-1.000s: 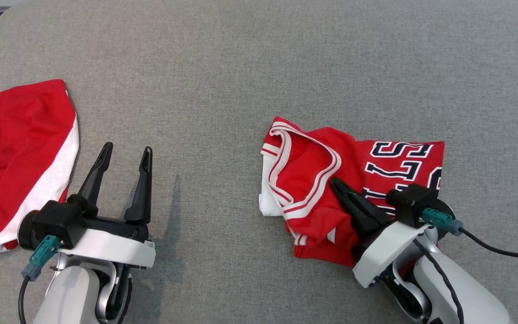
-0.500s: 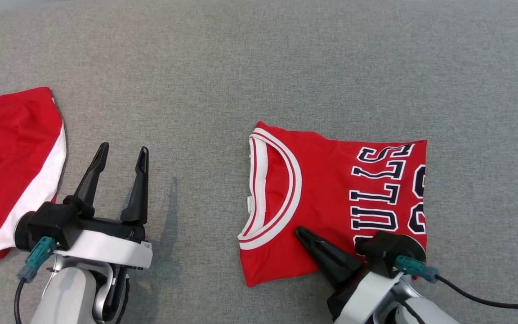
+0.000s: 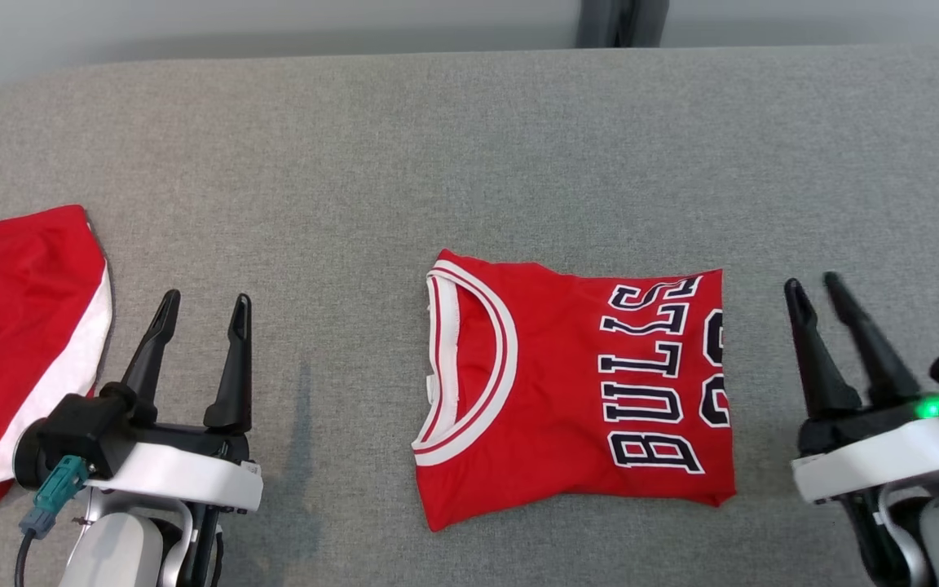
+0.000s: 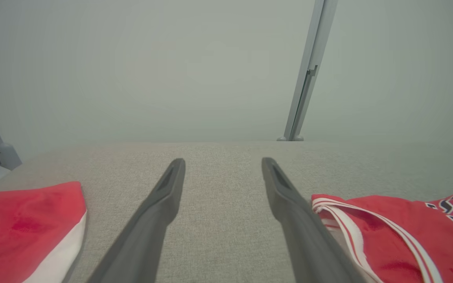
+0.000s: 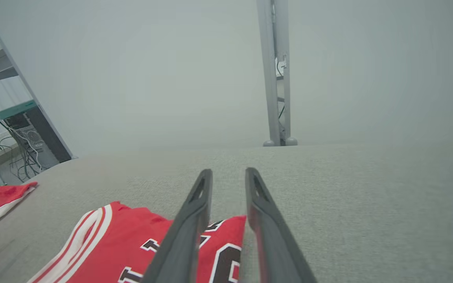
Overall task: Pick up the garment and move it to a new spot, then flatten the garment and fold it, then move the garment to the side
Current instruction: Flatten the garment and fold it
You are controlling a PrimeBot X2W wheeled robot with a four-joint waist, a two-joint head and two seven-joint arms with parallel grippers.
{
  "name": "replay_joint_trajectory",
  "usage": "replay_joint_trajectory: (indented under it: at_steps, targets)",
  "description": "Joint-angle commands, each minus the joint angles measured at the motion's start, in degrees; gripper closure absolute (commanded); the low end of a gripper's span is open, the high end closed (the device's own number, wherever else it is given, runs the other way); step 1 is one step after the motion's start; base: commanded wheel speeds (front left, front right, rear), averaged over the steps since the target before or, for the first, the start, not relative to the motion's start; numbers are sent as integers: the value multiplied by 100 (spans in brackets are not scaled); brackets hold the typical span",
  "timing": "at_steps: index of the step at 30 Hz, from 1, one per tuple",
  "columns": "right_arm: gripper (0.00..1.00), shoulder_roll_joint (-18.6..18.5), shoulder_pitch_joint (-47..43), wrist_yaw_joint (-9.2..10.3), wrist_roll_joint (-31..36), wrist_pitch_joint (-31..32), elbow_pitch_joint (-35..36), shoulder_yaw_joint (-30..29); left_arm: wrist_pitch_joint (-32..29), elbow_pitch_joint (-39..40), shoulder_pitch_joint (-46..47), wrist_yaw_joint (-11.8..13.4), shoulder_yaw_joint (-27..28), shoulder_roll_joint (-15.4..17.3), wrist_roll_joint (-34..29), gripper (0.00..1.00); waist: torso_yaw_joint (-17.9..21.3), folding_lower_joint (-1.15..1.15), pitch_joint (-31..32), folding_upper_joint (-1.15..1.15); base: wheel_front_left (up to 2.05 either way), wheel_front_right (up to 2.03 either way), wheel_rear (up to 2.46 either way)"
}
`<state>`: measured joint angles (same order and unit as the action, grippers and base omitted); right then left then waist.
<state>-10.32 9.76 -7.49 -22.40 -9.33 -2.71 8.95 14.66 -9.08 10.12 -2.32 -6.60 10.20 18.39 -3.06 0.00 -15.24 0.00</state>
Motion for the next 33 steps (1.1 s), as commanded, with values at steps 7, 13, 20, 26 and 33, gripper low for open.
replay_joint_trajectory:
  at_steps: [7, 13, 20, 26, 33]
  targets:
    - [0, 65, -388, 0, 429, 369, 173, -1044, -97, 123, -264, 80, -22, 63, 96, 0, 144, 0, 442, 0, 0, 0, 0]
    - [0, 171, -772, 0, 512, 578, 230, -1164, -205, 164, -539, 122, -59, 121, 77, 0, 175, 0, 873, 0, 0, 0, 0]
    - [0, 227, -1168, 0, 557, 725, 357, -1197, -292, 191, -824, 181, -62, 158, 132, 0, 213, 0, 1254, 0, 0, 0, 0]
    - [0, 369, -1586, 0, 602, 895, 534, -1349, -413, 245, -1124, 239, -119, 191, 146, 0, 248, 0, 1618, 0, 0, 0, 0]
    - [0, 403, -1837, 0, 645, 1023, 691, -1469, -534, 329, -1260, 259, -171, 260, 139, 0, 216, 0, 1764, 0, 0, 0, 0]
